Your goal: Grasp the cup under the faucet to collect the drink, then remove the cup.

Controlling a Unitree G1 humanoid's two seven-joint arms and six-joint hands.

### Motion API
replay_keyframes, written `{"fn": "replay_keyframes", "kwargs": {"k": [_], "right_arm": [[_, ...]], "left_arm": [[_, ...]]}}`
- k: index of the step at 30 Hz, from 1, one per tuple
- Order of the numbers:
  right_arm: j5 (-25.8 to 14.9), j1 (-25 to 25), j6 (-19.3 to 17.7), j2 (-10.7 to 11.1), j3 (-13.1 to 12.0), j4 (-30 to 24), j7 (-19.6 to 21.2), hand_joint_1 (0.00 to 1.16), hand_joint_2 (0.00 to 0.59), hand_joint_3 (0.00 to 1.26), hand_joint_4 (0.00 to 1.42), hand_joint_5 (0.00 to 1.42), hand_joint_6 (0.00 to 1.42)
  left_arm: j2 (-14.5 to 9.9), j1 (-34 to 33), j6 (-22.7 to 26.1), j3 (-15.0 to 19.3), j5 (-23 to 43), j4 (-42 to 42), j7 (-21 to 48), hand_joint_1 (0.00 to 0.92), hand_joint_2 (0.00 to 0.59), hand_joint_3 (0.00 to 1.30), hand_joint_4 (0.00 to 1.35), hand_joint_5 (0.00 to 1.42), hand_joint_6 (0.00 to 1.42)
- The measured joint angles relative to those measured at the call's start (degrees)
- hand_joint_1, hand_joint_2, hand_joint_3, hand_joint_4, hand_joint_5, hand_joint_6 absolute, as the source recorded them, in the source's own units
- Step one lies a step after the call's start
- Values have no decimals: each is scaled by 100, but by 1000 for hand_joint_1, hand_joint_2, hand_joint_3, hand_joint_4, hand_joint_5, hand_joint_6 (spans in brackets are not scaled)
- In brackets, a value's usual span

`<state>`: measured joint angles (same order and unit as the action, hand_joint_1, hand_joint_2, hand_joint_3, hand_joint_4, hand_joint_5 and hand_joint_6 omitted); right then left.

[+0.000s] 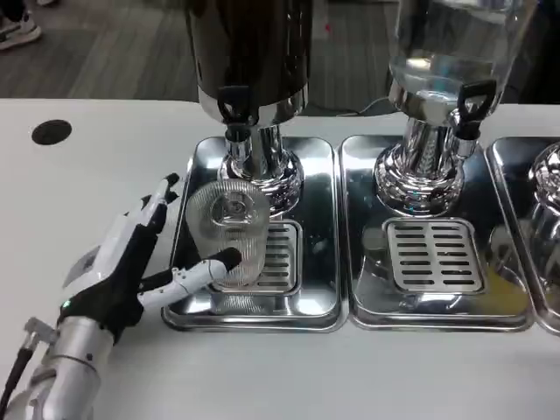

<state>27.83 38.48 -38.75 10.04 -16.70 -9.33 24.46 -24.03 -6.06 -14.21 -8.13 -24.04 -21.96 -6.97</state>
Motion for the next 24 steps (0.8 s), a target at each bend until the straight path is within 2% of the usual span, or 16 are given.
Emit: {"fn": "replay_keyframes", "kwargs": {"k": [7,14,24], "right_arm": [[-1,-4,-27,-39,-4,16,-21,649,586,457,355,302,198],[2,-32,-27,-61,15,14,-62,649,586,457,355,302,198],[0,-53,-27,-103,24,-7,-125,649,586,457,355,302,198]], "left_arm": [[-87,412,162,483,354,989,322,136,1,0,0,0,0],[-92,420,594,728,557,1700,727,110,13,0,0,0,0],[-47,125,1430,720,410,2869,1095,124,33,0,0,0,0]]}}
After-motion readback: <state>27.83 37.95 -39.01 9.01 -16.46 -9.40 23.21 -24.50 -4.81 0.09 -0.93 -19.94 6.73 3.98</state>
